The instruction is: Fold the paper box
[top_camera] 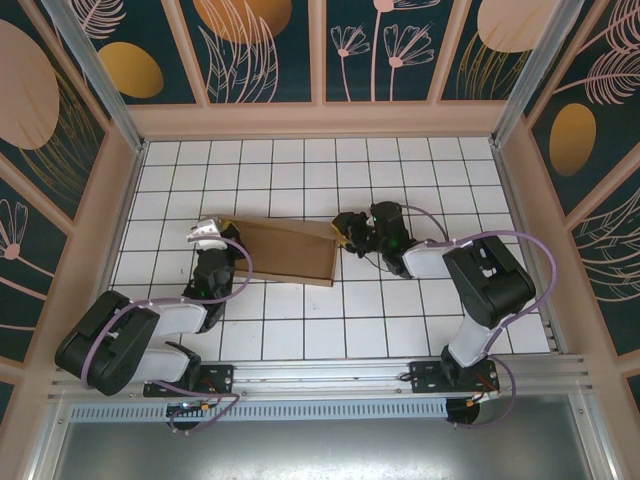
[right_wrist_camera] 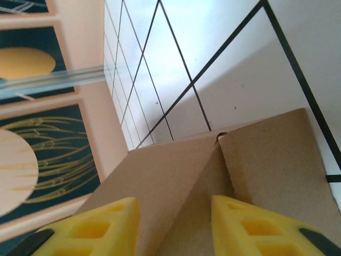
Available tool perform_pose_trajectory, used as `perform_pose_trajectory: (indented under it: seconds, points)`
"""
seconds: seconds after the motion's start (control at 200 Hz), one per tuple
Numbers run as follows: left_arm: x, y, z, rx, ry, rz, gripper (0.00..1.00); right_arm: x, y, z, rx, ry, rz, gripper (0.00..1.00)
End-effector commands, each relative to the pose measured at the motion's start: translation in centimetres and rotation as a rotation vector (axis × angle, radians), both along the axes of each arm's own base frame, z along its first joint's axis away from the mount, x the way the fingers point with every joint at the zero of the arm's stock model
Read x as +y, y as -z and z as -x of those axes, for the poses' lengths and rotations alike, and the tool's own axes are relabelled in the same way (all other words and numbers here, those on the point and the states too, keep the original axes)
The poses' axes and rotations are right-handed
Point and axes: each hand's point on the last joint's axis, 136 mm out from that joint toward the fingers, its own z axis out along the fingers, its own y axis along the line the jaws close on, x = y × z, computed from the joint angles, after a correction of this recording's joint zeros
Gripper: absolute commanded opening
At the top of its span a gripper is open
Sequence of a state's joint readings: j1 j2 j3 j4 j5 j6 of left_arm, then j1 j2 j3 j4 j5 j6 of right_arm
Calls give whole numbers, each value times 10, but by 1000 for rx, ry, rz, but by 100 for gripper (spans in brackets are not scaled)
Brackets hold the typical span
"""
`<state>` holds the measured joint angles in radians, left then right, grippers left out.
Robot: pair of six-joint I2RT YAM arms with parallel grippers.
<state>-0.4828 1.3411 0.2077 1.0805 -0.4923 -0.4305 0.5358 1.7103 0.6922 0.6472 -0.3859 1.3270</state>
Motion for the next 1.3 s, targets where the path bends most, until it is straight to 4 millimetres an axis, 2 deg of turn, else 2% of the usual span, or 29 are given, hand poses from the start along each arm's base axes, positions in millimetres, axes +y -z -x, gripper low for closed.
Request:
perform_pose_trajectory:
  seconds: [0.0,0.075,0.205,0.315,0.41,0.425,0.55,0.691,0.911,1.031,1.191,1.296]
  points:
    - [-17,56,18,197,118,-38,0,12,7,17,-81,-112,54,34]
    - [-17,59,20,207,122,-31,0,8,15,16,-92,-120,114,32]
    - [-15,56,23,205,119,-19,11,0,23,14,-125,-126,209,29]
    - [-16,52,25,207,126,0,20,-10,21,6,-166,-119,296,28]
    - [-14,50,28,218,118,18,30,-12,20,2,-175,-125,338,27]
    - [-13,50,28,219,114,20,32,-21,20,-5,-172,-101,341,27]
    - [-12,47,32,228,109,45,38,-28,15,-14,-178,-81,341,27]
    - [-13,55,38,281,119,79,40,-32,8,-23,-198,-79,365,29]
    - [-21,65,50,368,172,102,38,-48,-6,-36,-235,-74,473,41]
    - [-22,62,54,402,177,102,37,-55,-13,-38,-252,-80,498,45]
    - [-18,55,60,427,171,103,35,-58,-24,-38,-302,-92,530,44]
    - [-12,40,63,419,143,122,31,-68,-34,-43,-320,-65,610,43]
